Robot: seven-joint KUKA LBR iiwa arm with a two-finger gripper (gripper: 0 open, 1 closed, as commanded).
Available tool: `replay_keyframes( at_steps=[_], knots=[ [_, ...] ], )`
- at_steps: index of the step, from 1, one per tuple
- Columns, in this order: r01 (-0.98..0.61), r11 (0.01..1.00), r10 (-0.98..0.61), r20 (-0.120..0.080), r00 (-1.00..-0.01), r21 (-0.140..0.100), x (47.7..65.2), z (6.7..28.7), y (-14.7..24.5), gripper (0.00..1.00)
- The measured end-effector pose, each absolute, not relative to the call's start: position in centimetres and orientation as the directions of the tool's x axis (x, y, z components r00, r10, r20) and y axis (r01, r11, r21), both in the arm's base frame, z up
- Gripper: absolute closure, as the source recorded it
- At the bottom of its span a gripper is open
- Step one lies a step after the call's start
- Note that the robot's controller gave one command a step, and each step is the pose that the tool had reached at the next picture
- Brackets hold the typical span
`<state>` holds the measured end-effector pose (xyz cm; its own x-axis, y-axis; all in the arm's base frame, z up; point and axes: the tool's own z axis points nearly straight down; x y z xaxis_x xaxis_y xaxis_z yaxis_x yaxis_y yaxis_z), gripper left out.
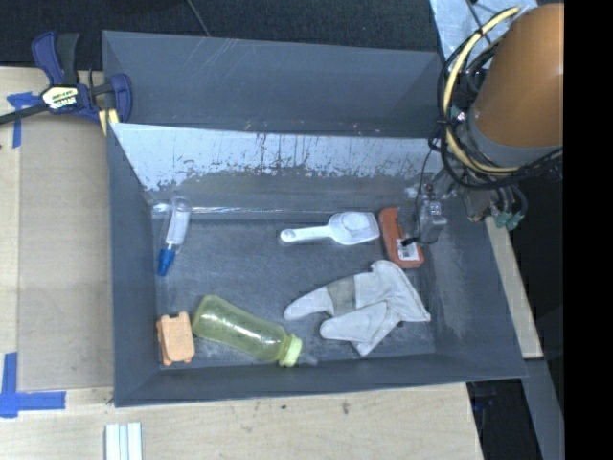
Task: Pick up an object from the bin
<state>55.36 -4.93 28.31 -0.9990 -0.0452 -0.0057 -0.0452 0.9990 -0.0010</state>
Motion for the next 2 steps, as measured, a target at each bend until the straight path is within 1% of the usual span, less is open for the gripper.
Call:
replay_keyframes(
  at_steps=[1,2],
  knots=[
    [-0.046,0.999,-0.046,-0.004,-0.999,0.0,55.61,23.64,-4.43,0.0],
    [-0.046,0.999,-0.046,-0.004,-0.999,-0.001,55.62,23.67,-4.44,0.0]
  ],
)
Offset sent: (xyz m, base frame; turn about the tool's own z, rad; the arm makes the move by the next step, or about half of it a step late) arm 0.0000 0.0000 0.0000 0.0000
